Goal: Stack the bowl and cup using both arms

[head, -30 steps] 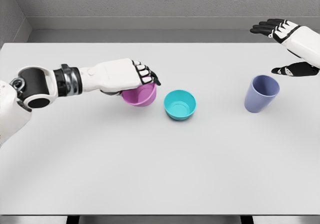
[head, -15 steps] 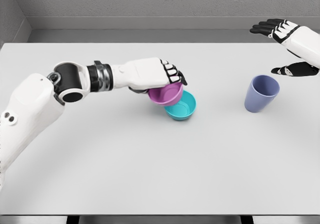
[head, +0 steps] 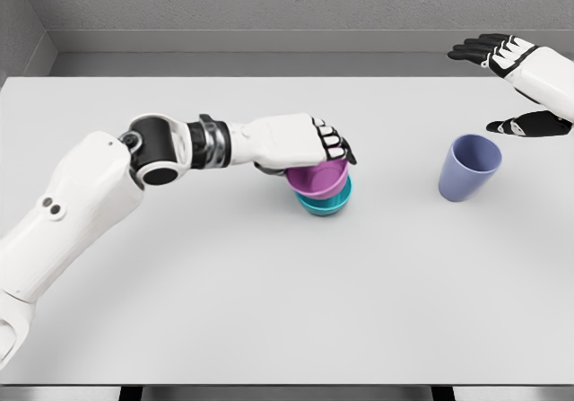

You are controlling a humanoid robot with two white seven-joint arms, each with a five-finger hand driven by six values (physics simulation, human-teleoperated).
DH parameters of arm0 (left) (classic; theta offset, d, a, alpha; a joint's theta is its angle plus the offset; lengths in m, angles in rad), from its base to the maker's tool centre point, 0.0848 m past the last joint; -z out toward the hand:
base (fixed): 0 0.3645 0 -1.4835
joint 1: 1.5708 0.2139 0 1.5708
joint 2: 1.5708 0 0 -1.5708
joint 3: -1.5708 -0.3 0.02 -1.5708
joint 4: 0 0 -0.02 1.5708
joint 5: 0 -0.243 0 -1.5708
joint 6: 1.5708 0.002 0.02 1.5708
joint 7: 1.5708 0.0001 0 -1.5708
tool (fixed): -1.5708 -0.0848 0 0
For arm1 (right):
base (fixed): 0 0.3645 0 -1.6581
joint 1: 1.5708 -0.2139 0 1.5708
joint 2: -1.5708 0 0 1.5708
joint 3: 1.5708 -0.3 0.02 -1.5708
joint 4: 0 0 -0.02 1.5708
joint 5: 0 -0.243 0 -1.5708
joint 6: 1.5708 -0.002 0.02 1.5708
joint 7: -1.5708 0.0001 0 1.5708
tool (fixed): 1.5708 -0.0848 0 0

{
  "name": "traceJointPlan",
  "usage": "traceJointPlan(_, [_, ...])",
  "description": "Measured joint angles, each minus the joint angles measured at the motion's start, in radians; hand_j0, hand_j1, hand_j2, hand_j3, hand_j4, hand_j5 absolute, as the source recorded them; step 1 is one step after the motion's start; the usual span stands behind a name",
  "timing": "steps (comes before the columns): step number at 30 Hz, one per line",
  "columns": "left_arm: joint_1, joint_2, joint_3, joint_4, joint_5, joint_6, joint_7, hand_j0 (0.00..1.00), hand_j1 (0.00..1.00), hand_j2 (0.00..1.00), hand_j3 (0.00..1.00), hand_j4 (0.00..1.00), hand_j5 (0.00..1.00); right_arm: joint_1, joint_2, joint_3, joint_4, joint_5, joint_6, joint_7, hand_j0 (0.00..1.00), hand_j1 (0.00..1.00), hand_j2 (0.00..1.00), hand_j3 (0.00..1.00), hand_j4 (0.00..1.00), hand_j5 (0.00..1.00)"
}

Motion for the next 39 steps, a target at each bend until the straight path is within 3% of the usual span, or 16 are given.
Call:
traceJointPlan(1, [0.0,-0.001,-0.002,0.0,0.0,0.0,0.0,0.86,0.86,0.86,0.86,0.86,0.86,0.0,0.0,0.0,0.0,0.0,0.0,0.0,1.0,1.0,1.0,1.0,1.0,1.0])
traceJointPlan(3, [0.0,-0.001,-0.004,-0.001,-0.002,0.0,0.0,1.0,1.0,1.0,1.0,1.0,1.0,0.0,0.0,0.0,0.0,0.0,0.0,0.0,1.0,1.0,1.0,1.0,1.0,1.0])
traceJointPlan(14, [-0.012,0.006,0.001,-0.005,-0.016,0.0,0.0,1.0,1.0,1.0,1.0,1.0,1.0,0.0,0.0,0.001,0.0,0.0,0.0,0.0,1.0,1.0,1.0,1.0,1.0,1.0])
traceJointPlan(18, [-0.038,0.049,0.006,-0.008,0.0,0.0,0.002,1.0,1.0,1.0,1.0,1.0,1.0,0.0,0.0,0.001,0.0,0.0,0.0,0.0,1.0,1.0,1.0,1.0,1.0,1.0])
traceJointPlan(23, [-0.054,0.169,0.01,-0.026,0.103,0.0,0.004,1.0,1.0,1.0,1.0,1.0,1.0,0.009,-0.002,0.0,-0.001,0.0,0.0,0.0,1.0,1.0,1.0,1.0,1.0,1.0])
traceJointPlan(28, [-0.035,0.36,0.011,-0.043,0.304,0.0,0.004,1.0,1.0,1.0,1.0,1.0,1.0,0.015,-0.003,-0.004,-0.008,0.0,0.0,0.0,1.0,1.0,1.0,1.0,1.0,1.0])
traceJointPlan(31, [-0.011,0.471,0.012,-0.046,0.377,-0.001,0.006,1.0,1.0,1.0,1.0,1.0,1.0,0.02,-0.008,-0.046,-0.002,0.001,0.0,0.013,1.0,1.0,1.0,1.0,1.0,1.0])
traceJointPlan(35, [0.028,0.553,0.027,-0.042,0.419,-0.001,0.008,1.0,1.0,1.0,1.0,1.0,1.0,-0.011,-0.023,-0.162,0.035,-0.006,-0.001,0.333,1.0,1.0,1.0,1.0,1.0,1.0])
traceJointPlan(37, [0.058,0.578,0.052,-0.036,0.432,-0.001,0.009,1.0,1.0,1.0,1.0,1.0,1.0,-0.031,-0.029,-0.182,0.038,-0.007,-0.001,0.437,1.0,1.0,1.0,1.0,1.0,1.0])
traceJointPlan(39, [0.058,0.595,0.068,-0.025,0.439,0.0,0.01,1.0,1.0,1.0,1.0,1.0,1.0,-0.165,-0.023,-0.121,0.052,-0.001,-0.003,0.49,1.0,1.0,1.0,1.0,1.0,1.0])
